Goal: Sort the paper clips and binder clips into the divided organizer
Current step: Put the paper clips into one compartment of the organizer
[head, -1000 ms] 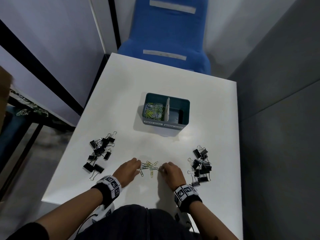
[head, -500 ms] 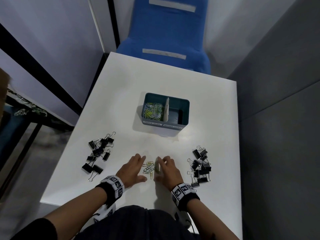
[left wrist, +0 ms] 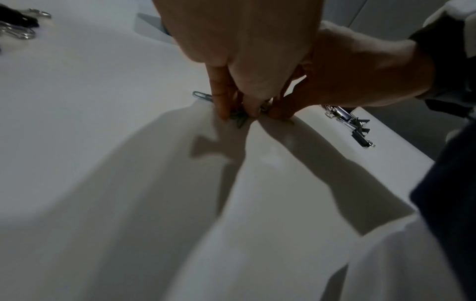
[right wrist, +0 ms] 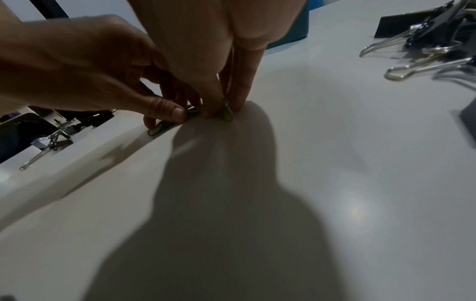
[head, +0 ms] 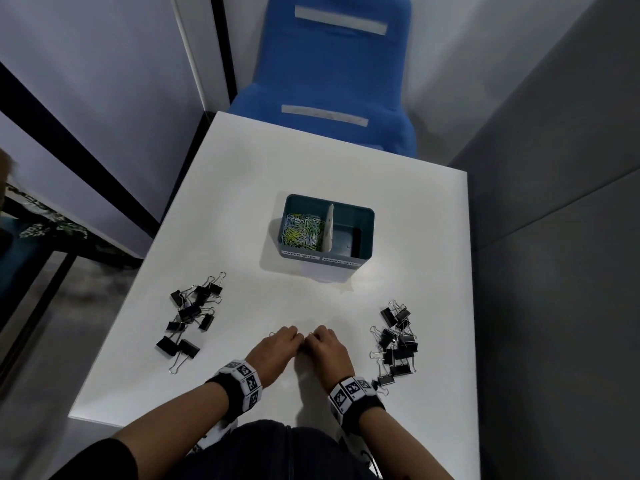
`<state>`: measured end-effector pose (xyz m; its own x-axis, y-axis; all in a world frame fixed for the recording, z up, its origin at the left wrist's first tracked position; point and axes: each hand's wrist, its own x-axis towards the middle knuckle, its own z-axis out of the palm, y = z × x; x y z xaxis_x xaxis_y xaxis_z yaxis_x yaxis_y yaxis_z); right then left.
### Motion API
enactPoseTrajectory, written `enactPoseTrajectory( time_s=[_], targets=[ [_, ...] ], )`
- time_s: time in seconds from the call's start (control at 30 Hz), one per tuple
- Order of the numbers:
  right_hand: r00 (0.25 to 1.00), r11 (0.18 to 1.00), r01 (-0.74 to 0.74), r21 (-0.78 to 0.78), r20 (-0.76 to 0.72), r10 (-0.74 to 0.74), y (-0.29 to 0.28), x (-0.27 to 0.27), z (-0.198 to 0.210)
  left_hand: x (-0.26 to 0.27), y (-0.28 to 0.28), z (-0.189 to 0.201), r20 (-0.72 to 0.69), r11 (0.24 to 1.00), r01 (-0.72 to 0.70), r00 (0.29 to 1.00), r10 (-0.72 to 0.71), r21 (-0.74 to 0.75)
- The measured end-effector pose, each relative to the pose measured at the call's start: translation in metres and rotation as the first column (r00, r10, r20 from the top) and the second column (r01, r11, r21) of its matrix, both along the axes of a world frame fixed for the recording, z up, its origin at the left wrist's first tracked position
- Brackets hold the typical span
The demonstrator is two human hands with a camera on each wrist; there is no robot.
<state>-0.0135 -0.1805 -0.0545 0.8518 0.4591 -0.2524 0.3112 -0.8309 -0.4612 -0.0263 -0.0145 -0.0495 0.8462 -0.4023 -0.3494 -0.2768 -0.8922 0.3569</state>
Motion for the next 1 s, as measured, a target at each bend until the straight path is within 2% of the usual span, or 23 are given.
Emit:
enactPoseTrajectory(
  time_s=[0.13,0.33,0.53,0.67,0.83,0.9,1.0],
  targets=[
    [1.0,0.999,0.005,-0.039,-0.018,-0.006,-0.002,0.004,0.0,0.006,0.001,-0.002,-0.027,0.997,-0.068,0.997,0.067,-0.046],
    [0.979,0.979,0.186,-0.078,-0.071,-0.191,-0.015,0.014,0.002,0.011,0.002,0.005,-0.074,0.989,-0.109,0.992,0.102,-0.099],
    [0.978,0.978,0.167,-0.128,-0.107,-0.181,-0.021,0.016,0.009,0.026,0.003,0.029,-0.054,0.952,-0.17,0.985,0.162,-0.255],
    [0.954,0.966,0.235,-0.109,-0.165,-0.251,-0.023,0.017,0.012,0.072,0.001,0.076,0.04,0.878,-0.23,0.962,0.271,-0.419],
    [0.926,0.945,0.322,-0.053,-0.191,-0.326,-0.02,0.028,0.029,0.151,0.006,0.125,0.168,0.785,-0.313,0.871,0.461,-0.534],
    [0.923,0.941,0.338,-0.027,-0.186,-0.337,-0.017,0.043,0.043,0.17,0.014,0.132,0.197,0.782,-0.331,0.848,0.492,-0.528],
    [0.915,0.919,0.389,0.065,-0.144,-0.377,-0.014,0.079,0.072,0.174,0.024,0.127,0.274,0.819,-0.332,0.827,0.491,-0.467]
  ],
)
